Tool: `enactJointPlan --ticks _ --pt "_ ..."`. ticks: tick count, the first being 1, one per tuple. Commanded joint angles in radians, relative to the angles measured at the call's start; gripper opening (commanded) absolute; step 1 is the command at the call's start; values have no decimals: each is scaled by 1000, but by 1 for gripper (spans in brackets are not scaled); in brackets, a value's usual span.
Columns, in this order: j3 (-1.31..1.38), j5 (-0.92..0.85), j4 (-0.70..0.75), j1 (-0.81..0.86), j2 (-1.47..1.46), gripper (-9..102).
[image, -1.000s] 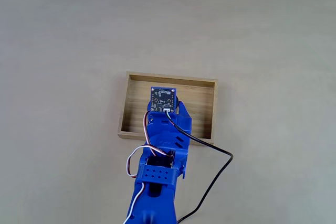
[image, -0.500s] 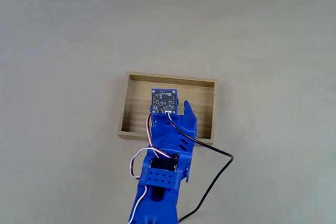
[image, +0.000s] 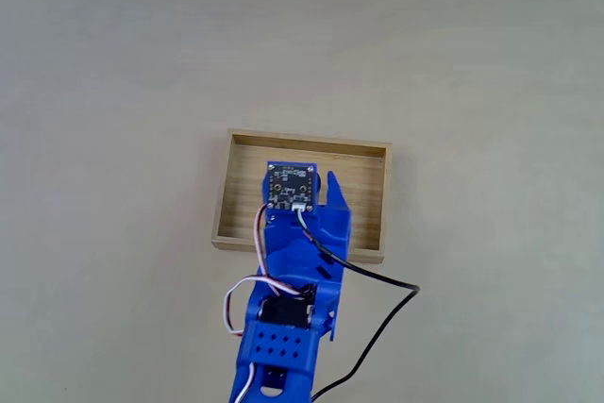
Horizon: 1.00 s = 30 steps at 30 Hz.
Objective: Place the black cylinder in the wooden box then return to rest.
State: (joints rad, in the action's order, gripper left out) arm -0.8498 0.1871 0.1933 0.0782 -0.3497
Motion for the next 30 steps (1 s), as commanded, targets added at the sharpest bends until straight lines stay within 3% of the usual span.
enactJointPlan --ticks 1,14,28,30 --pt "11 -41 83 -26 -195 34" --pt "-138 -95 454 2 -715 28" --pt "-324 -183 796 8 -1160 16" --pt "-351 -195 834 3 -1203 10"
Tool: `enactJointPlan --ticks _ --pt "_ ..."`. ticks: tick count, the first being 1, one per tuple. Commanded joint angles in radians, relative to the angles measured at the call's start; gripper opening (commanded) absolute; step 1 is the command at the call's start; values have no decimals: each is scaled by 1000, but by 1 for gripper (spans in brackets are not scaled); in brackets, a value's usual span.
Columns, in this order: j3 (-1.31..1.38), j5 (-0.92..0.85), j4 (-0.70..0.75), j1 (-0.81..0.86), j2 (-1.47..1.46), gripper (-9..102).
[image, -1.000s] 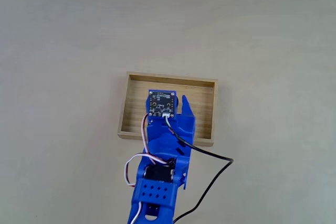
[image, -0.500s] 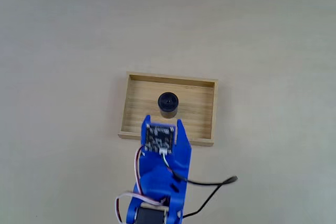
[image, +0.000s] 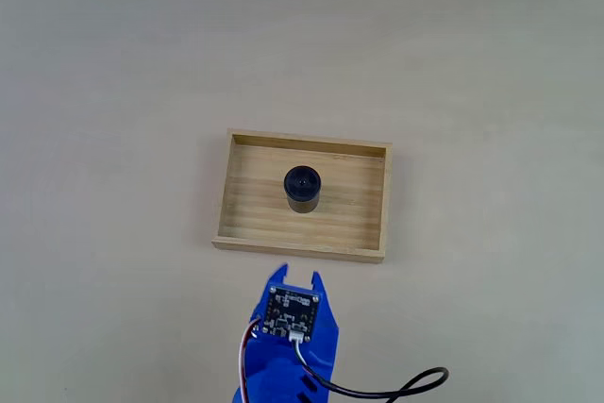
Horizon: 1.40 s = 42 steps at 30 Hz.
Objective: Place the black cylinder in the wooden box then return to rest.
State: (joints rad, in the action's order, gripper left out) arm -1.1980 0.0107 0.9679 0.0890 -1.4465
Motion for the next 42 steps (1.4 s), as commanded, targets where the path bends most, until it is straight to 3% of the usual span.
enactJointPlan --ticks 1,6,33,42 --pt "-17 -28 80 -11 -130 7" --pt "-95 -77 112 -17 -212 0" --pt "-354 -160 166 -35 -278 -1" --pt "-411 -129 265 -41 -278 -1"
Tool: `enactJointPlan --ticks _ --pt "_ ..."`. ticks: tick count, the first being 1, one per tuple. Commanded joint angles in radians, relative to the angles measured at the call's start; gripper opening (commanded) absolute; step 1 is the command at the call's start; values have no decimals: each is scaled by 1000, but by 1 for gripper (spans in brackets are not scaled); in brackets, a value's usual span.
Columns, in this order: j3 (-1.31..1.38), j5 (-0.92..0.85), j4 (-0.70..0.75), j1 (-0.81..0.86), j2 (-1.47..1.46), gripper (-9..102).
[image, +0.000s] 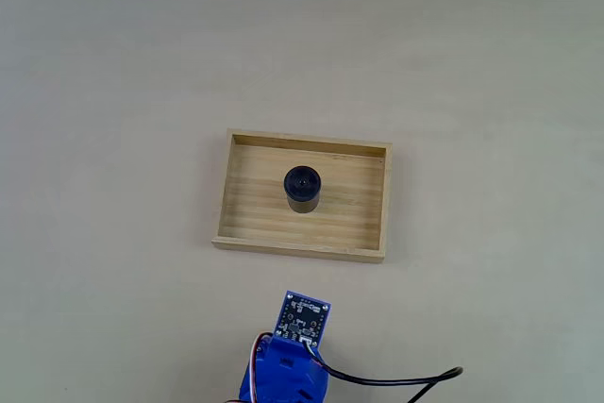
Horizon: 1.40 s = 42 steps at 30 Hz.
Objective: Place the black cylinder in the wooden box then return to rest.
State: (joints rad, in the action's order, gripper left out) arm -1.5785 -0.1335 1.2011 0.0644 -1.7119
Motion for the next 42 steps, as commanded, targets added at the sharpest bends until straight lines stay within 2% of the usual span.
enactJointPlan --ticks 1,8,42 --pt "-31 17 46 -20 -12 -1" --pt "-31 72 156 -31 -12 -1" --pt "-31 98 161 -37 -12 0"
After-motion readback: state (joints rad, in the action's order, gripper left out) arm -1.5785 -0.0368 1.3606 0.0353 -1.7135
